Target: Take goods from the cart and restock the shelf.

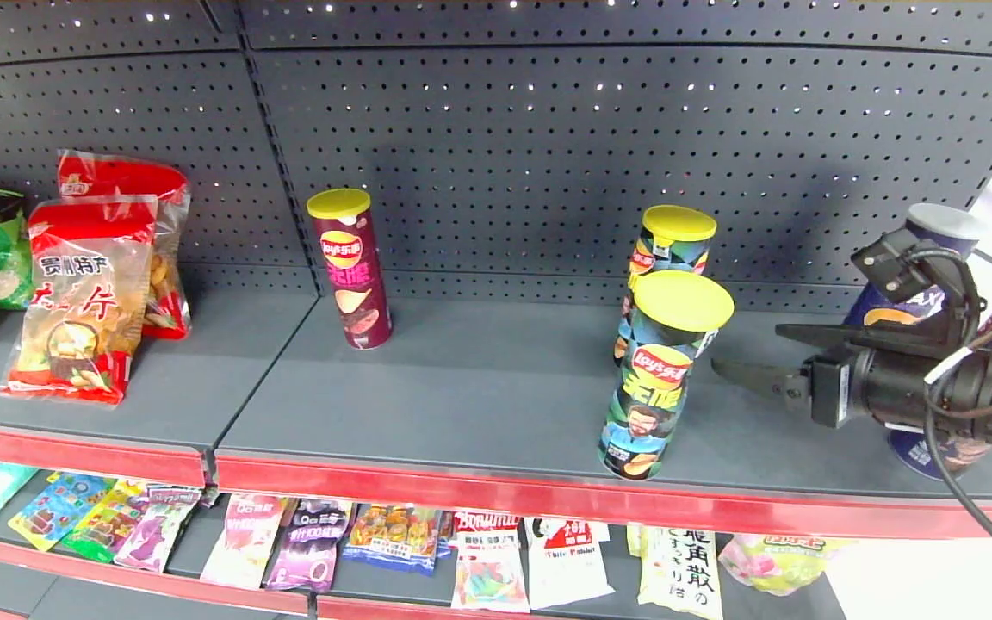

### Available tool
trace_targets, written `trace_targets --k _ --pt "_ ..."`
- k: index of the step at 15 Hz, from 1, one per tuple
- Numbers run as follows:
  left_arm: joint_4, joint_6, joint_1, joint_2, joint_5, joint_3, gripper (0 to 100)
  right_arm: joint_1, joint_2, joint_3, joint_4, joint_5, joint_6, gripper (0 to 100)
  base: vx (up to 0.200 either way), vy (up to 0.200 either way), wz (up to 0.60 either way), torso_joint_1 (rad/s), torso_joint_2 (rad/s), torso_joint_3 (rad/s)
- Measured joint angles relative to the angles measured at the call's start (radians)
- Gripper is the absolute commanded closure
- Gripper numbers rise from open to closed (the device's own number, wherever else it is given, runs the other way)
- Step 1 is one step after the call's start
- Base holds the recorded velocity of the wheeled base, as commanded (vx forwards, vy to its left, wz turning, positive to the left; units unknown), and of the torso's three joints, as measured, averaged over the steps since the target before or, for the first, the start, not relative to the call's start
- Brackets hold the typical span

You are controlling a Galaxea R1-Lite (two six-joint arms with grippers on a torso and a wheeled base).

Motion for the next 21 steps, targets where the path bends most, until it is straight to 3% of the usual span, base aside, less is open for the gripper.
trace_targets --k 4,10,21 --pt "0.000 0.000 0.000 0.000 0.000 0.000 0 -0.012 -0.064 0.040 0.006 0.165 -0.008 0 0.000 0.000 0.00 0.000 0.00 0.000" --pt "0.000 0.000 0.000 0.000 0.000 0.000 0 -0.013 -0.077 0.063 -0.001 0.326 -0.099 0 0.000 0.000 0.00 0.000 0.00 0.000" --pt "0.000 0.000 0.000 0.000 0.000 0.000 0 0.066 0.009 -0.030 -0.024 0.322 -0.098 0 0.000 0.000 0.00 0.000 0.00 0.000"
